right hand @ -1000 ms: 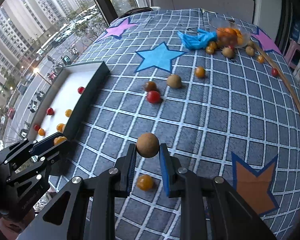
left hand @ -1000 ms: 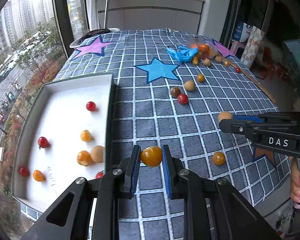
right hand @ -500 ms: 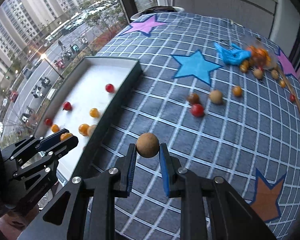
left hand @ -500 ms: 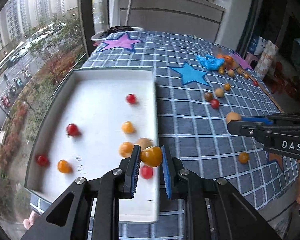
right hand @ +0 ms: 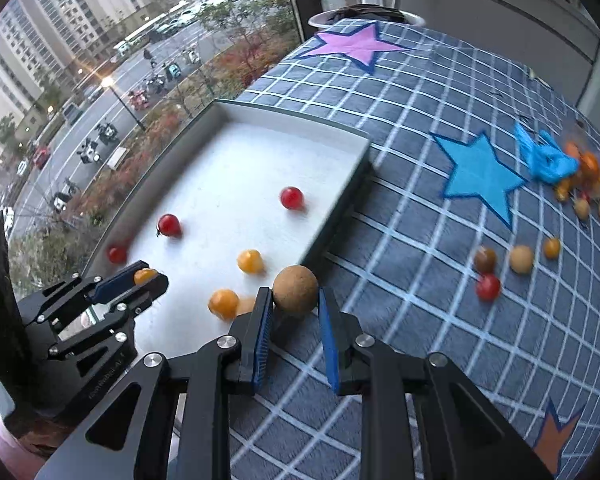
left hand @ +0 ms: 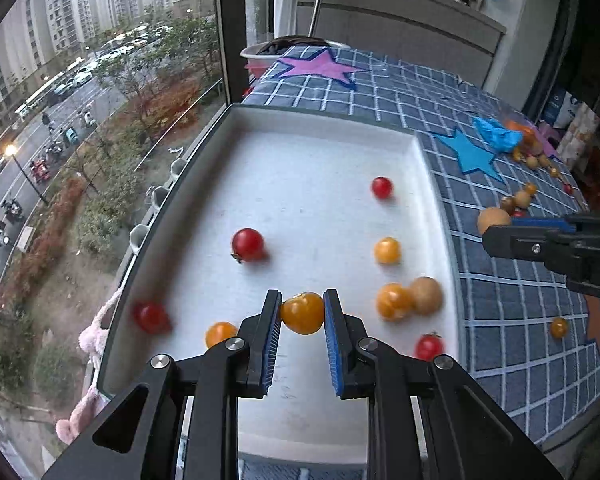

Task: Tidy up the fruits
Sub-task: 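Carry the orange tomato and brown fruit over the white tray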

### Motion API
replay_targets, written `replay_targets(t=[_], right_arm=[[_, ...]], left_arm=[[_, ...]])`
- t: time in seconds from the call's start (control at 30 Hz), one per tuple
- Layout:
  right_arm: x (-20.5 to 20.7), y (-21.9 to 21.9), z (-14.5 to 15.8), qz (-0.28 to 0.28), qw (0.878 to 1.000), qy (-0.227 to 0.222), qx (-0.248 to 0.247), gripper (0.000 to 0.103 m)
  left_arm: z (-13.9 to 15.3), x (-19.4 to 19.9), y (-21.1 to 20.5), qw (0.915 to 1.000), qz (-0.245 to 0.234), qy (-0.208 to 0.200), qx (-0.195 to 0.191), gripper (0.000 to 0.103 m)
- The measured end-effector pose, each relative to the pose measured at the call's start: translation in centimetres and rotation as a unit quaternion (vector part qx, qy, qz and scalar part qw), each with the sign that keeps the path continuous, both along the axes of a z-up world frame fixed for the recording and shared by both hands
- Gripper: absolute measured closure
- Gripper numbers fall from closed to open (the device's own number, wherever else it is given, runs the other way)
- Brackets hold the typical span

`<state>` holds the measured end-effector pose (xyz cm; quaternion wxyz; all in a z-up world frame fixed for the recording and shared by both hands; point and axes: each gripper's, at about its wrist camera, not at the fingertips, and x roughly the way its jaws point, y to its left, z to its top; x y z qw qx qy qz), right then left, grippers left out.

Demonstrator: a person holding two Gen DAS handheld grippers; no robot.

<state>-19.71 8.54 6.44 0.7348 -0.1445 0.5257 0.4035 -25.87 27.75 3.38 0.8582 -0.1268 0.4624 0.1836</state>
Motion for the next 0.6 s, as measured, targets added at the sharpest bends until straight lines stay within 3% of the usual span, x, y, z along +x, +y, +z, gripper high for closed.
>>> replay_targets(t=[0.6], right_arm=[[2.9,7.0,-4.1,0.027,0.999,0.029,-0.033,0.078]], left_arm=[[-2.3,2.0,-0.1,0.9992,-0.005,0.036,0.019,0.08]])
